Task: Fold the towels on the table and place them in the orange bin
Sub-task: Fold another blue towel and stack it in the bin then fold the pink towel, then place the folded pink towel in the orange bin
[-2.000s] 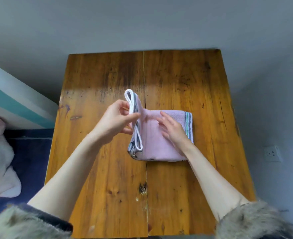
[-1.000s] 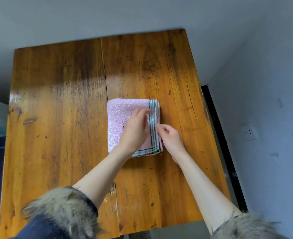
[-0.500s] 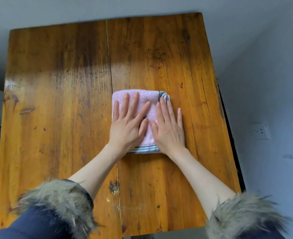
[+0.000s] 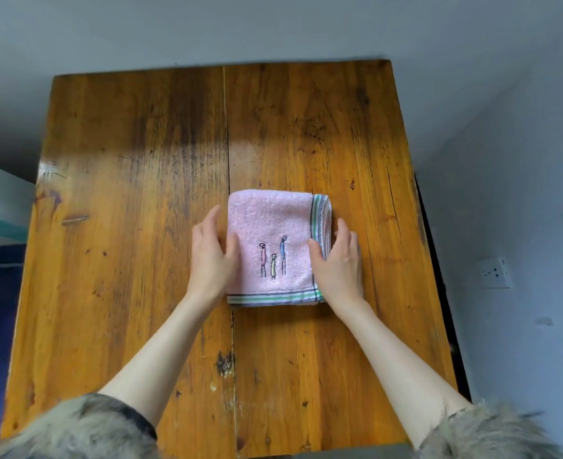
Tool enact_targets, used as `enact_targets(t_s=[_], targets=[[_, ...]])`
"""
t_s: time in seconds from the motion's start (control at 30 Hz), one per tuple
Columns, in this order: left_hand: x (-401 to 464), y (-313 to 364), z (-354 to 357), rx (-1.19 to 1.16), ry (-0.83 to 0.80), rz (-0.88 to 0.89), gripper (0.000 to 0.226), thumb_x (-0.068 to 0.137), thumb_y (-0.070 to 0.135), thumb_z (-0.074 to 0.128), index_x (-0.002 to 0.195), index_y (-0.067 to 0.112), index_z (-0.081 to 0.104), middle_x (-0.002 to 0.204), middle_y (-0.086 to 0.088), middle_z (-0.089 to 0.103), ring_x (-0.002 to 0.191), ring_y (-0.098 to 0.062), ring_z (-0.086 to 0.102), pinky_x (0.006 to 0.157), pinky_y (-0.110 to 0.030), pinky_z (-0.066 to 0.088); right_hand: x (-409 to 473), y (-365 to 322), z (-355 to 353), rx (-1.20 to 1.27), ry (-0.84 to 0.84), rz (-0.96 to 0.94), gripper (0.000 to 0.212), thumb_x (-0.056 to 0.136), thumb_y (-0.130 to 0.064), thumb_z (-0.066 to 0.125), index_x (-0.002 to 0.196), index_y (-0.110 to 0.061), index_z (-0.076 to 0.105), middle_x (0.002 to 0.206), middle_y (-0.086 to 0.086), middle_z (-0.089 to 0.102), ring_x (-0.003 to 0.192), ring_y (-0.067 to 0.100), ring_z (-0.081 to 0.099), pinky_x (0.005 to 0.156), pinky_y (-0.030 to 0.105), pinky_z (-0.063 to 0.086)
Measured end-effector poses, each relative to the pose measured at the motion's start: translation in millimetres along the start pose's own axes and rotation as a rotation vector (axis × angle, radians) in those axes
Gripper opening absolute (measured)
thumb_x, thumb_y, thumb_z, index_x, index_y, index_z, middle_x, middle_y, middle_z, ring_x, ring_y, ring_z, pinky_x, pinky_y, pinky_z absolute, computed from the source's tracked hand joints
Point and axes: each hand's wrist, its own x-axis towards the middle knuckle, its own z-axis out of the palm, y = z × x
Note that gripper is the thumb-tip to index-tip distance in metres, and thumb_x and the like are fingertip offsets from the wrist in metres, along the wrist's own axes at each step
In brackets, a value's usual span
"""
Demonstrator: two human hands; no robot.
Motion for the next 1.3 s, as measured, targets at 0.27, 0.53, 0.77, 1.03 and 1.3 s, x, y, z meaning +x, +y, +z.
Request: enact_targets(t_s=[0.27, 0.53, 0.77, 1.03, 1.3], targets=[[0.8, 1.5, -18.3, -0.346, -0.317, -0.333, 0.048, 0.088, 0.025, 0.063, 0.131, 0.018, 0.045, 0.103, 0.001, 0.061, 0.09, -0.007, 0.06, 0.068, -0.023, 0.046, 24.6, -2.7, 1.6, 0.174, -0.147, 0.391, 0.048, 0.071, -0.055, 0.057, 0.096, -0.015, 0.056, 0.091, 0.004, 0.066, 0.092, 0.033, 0.063, 0.087, 0.052, 0.047], [-29.0, -10.5, -39.7, -0.509, -0.444, -0.518, 0.049, 0.086, 0.009, 0.064, 0.127, 0.021, 0.041, 0.106, -0.012, 0.064, 0.095, -0.021, 0.065, 0.081, -0.042, 0.055, 7.3, -16.0, -8.9, 0.177, -0.328, 0.373, 0.027, 0.086, -0.022, 0.064, 0.07, -0.011, 0.045, 0.072, 0.012, 0.046, 0.063, 0.02, 0.043, 0.061, 0.033, 0.033], [-97.7, -39.0, -106.5, -0.661, -0.31, -0.587, 0.052, 0.084, 0.003, 0.064, 0.127, 0.023, 0.043, 0.1, -0.009, 0.061, 0.087, -0.014, 0.065, 0.063, -0.029, 0.055, -55.7, -70.4, -0.1, 0.17, -0.527, 0.156, 0.014, 0.091, -0.016, 0.058, 0.103, -0.014, 0.053, 0.093, -0.004, 0.058, 0.081, 0.008, 0.057, 0.063, 0.021, 0.045], [-192.5, -110.0, -226.8, -0.816, -0.054, -0.673, 0.052, 0.085, 0.006, 0.063, 0.129, 0.025, 0.042, 0.114, -0.008, 0.057, 0.095, -0.013, 0.061, 0.065, -0.03, 0.051, -158.7, -163.7, 56.2, 0.126, -0.844, 0.04, 0.017, 0.087, -0.007, 0.055, 0.102, -0.015, 0.058, 0.105, 0.005, 0.064, 0.099, 0.023, 0.063, 0.091, 0.046, 0.051], [-311.9, -200.1, -362.4, -0.903, 0.227, -0.658, 0.046, 0.086, 0.005, 0.061, 0.127, 0.021, 0.045, 0.107, -0.009, 0.061, 0.089, -0.018, 0.062, 0.072, -0.037, 0.054, -294.7, -260.9, 159.7, 0.098, -1.068, -0.1, 0.022, 0.088, -0.003, 0.053, 0.109, -0.009, 0.059, 0.101, 0.007, 0.068, 0.085, 0.017, 0.065, 0.075, 0.033, 0.052]])
